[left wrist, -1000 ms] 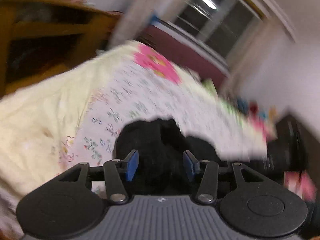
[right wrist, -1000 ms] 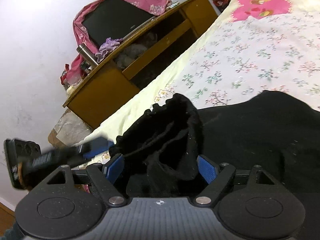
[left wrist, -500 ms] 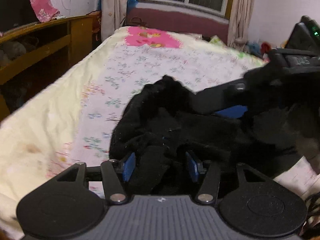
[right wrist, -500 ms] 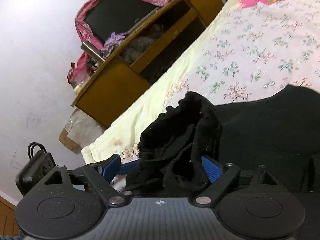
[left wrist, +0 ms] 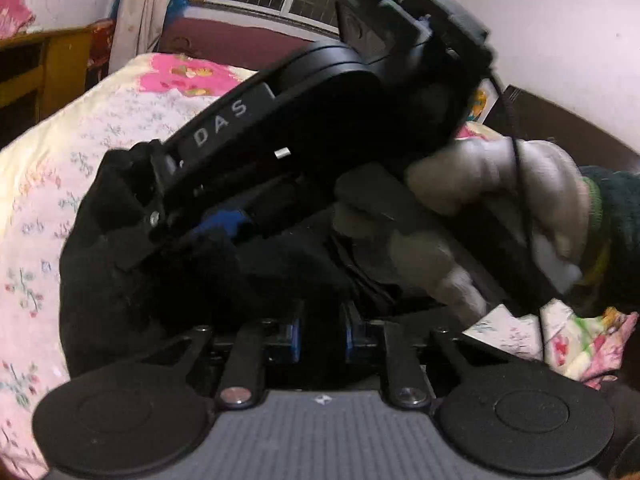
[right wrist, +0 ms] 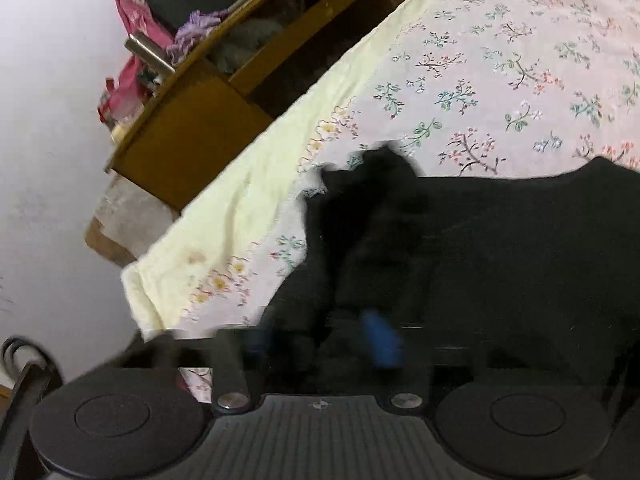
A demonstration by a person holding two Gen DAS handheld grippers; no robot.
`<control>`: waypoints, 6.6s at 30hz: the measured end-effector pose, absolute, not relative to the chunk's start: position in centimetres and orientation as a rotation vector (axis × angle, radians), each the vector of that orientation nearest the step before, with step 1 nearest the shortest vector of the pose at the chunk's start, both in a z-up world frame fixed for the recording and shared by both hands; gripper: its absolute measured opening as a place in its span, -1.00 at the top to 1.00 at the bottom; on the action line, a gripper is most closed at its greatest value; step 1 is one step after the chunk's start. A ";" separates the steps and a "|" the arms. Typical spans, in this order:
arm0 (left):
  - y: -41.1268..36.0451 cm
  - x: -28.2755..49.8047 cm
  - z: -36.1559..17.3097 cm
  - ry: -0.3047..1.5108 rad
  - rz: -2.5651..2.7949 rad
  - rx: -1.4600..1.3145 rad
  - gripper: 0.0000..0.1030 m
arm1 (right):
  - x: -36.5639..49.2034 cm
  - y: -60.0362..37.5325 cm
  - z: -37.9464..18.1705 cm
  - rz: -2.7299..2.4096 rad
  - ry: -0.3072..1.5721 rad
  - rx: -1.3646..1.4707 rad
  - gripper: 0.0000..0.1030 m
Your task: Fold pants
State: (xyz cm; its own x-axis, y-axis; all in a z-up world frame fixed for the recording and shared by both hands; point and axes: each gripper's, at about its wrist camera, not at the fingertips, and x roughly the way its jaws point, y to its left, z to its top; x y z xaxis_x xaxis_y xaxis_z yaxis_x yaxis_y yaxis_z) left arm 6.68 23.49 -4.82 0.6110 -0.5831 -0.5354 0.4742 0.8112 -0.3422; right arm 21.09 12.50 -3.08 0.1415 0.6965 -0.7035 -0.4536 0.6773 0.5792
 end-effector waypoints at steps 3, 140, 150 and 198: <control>25.4 5.2 -3.3 0.666 -0.559 -0.178 0.40 | 21.3 12.1 -3.1 0.855 1.155 0.262 0.65; -1.8 9.9 -3.0 0.727 -0.869 0.202 0.00 | 14.4 -23.1 -4.3 0.395 0.980 0.702 0.56; -2.5 7.1 -2.6 0.667 -0.848 0.301 -0.28 | 13.0 -21.3 -1.8 0.227 0.878 0.328 0.19; 8.4 11.0 1.8 0.669 -0.504 0.006 -0.37 | 9.5 -19.4 0.3 0.307 0.779 0.422 -0.02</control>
